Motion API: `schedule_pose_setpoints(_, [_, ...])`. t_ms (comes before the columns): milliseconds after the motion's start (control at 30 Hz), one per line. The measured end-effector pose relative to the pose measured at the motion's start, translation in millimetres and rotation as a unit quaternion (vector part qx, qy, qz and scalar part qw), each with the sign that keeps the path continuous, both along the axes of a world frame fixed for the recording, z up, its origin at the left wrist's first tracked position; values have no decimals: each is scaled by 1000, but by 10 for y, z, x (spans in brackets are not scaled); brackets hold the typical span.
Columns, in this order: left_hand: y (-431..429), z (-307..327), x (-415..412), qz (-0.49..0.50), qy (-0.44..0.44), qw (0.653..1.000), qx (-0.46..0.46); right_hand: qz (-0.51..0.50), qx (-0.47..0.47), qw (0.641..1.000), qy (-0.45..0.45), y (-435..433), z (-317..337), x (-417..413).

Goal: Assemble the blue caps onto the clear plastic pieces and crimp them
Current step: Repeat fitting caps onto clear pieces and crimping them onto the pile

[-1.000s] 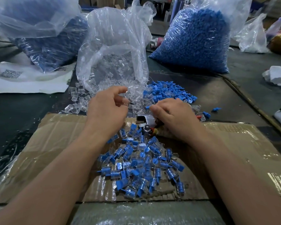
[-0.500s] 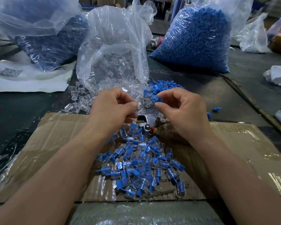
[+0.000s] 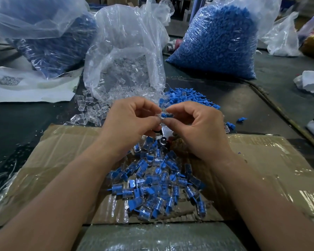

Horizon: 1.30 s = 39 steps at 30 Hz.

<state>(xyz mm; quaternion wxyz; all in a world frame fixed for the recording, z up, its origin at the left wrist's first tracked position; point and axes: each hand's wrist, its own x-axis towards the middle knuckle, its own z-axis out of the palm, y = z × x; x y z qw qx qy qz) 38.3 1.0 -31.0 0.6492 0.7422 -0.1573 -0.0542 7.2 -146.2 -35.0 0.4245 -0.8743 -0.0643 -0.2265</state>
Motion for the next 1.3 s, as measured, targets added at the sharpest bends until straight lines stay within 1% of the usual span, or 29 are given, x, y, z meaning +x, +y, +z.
schedule_pose_setpoints(200, [-4,-9,3,-4,-20,1000,-1,-3,-14,1000,14,-3,-3,-20])
schedule_pose_setpoints(333, [-28,-12,-15,-15,-37,999,18,3,-44,999,18,-1,1,-27])
schedule_pose_setpoints(433, [-15,7,-13,-24,-16,1000,-12,13,-34,999,19,-6,7,-29])
schedule_pose_setpoints(567, [5,27,-12,-40,1,999,-19,40,-58,997,-13,-8,9,-47])
schedule_pose_setpoints(667, [18,35,-4,-50,30,998,-37,58,-59,995,-51,-4,7,-61])
schedule_pose_setpoints(733, [21,36,4,-48,34,998,-34,67,-55,994,-72,10,3,-63])
schedule_pose_setpoints(800, [17,34,7,-41,35,998,-31,69,-76,990,-99,11,-2,-54])
schedule_pose_setpoints(867, [16,34,12,-28,43,998,-46,51,-94,987,-119,-34,6,-37])
schedule_pose_setpoints(933, [25,36,24,-16,50,997,-57,10,-71,991,-117,-114,44,-27])
schedule_pose_setpoints(1033, [34,38,31,-19,59,996,-57,-84,-32,994,-63,-270,86,3])
schedule_pose_setpoints(1100, [31,39,28,-25,67,996,-56,-97,-35,995,-17,-331,80,26])
schedule_pose_setpoints(1167, [28,39,25,-34,73,995,-52,-59,-63,996,-9,-273,98,-2])
schedule_pose_setpoints(1200, [27,41,24,-38,74,995,-49,-24,-78,997,-12,-237,90,-8])
schedule_pose_setpoints(1300, [30,41,24,-50,68,996,-40,64,-123,990,-39,-112,60,-24])
